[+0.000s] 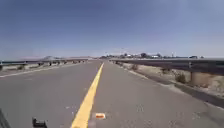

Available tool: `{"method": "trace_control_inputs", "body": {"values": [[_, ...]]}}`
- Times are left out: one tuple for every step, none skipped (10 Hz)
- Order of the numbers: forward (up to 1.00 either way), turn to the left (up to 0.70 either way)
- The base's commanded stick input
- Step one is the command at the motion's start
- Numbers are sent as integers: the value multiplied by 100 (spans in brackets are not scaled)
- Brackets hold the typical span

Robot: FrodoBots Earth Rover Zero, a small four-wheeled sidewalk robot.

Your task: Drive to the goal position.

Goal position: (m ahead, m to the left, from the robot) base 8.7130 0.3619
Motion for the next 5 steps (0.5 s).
{"method": "trace_control_inputs", "body": {"values": [[85,0],[85,0],[85,0],[85,0],[85,0]]}}
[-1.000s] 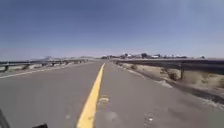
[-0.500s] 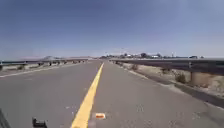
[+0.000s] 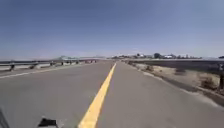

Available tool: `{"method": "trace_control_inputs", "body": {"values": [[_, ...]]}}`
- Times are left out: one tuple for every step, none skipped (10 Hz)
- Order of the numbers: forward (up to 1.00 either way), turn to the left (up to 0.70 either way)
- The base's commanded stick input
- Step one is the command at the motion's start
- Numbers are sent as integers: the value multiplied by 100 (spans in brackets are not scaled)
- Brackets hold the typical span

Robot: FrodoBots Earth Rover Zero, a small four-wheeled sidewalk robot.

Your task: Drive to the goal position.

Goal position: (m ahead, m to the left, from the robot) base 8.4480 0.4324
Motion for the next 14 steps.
{"method": "trace_control_inputs", "body": {"values": [[85,0],[85,0],[85,0],[85,0],[85,0],[85,0],[85,0],[85,0],[85,0],[85,0],[85,0],[85,0],[85,0],[85,0]]}}
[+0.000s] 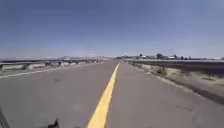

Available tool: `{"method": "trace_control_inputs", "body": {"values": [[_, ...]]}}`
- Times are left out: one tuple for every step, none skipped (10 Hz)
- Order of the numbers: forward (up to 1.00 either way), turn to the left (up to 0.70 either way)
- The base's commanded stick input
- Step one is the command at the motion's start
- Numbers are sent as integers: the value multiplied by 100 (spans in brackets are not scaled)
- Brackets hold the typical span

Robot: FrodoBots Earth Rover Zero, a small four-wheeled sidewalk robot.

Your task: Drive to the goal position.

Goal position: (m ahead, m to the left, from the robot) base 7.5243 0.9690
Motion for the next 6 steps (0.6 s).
{"method": "trace_control_inputs", "body": {"values": [[85,0],[85,0],[85,0],[85,0],[85,0],[85,0]]}}
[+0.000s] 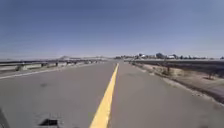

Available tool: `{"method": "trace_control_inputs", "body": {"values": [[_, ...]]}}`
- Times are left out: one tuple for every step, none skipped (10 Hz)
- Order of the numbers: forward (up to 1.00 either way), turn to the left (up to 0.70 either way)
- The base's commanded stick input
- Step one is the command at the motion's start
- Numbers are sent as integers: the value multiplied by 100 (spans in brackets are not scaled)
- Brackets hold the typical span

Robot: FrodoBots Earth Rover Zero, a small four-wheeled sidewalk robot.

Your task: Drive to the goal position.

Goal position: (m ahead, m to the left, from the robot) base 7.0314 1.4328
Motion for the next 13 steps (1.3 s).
{"method": "trace_control_inputs", "body": {"values": [[85,0],[85,0],[85,0],[85,0],[85,0],[85,0],[85,0],[85,0],[85,0],[85,0],[85,0],[85,0],[85,0]]}}
